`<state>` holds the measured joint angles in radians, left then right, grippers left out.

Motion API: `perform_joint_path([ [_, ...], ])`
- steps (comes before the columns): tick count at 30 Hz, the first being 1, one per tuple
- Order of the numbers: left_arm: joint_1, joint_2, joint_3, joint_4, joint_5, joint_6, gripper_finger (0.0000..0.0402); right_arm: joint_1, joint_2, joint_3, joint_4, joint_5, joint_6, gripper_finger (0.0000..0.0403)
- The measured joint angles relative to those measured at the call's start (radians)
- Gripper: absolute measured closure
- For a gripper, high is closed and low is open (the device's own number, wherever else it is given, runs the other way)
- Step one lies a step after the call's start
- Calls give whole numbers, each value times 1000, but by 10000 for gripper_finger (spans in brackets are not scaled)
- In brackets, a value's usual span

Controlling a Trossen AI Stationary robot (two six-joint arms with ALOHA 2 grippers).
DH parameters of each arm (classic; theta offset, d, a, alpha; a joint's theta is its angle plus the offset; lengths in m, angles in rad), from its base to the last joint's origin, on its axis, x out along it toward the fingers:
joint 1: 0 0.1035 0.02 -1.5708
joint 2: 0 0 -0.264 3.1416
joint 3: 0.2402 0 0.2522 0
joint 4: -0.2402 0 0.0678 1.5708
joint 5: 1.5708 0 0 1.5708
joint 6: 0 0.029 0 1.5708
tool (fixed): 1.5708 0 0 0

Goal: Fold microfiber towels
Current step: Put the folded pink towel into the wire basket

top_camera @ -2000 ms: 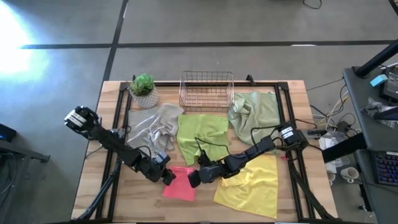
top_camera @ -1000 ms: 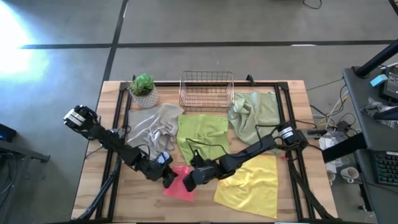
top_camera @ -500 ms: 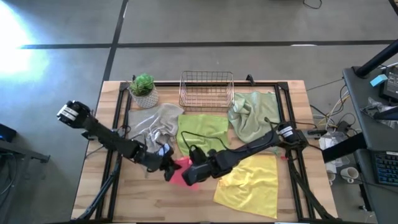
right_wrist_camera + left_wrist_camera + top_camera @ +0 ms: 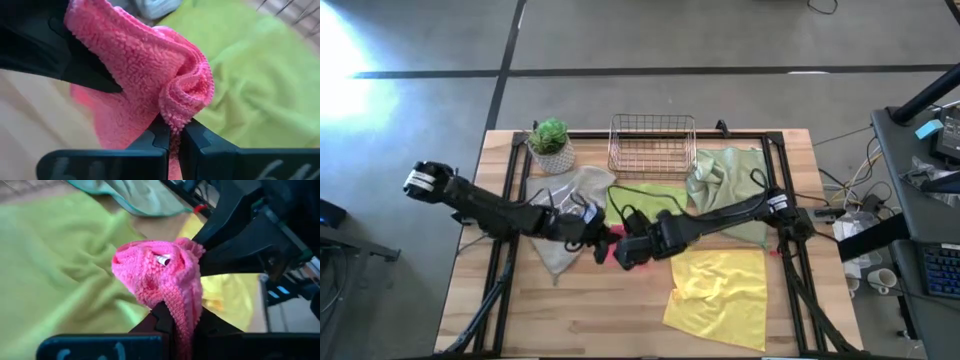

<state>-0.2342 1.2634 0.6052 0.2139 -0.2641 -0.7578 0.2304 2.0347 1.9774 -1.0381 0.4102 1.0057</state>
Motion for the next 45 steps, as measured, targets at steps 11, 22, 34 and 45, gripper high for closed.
perform_joint_path([
  [11, 240, -1, 46, -24, 77, 107, 398, -182, -79, -2, -37, 10, -250, 394],
  [22, 538, 16, 188, -55, 114, 318, 398, -397, -125, -2, -18, -26, -492, 394],
  [34, 709, 221, 365, -69, 206, 355, 398, -620, -122, -3, 112, -192, -717, 394],
  [45, 772, 352, 464, -152, 233, 353, 398, -750, -38, -10, 147, -370, -846, 394],
])
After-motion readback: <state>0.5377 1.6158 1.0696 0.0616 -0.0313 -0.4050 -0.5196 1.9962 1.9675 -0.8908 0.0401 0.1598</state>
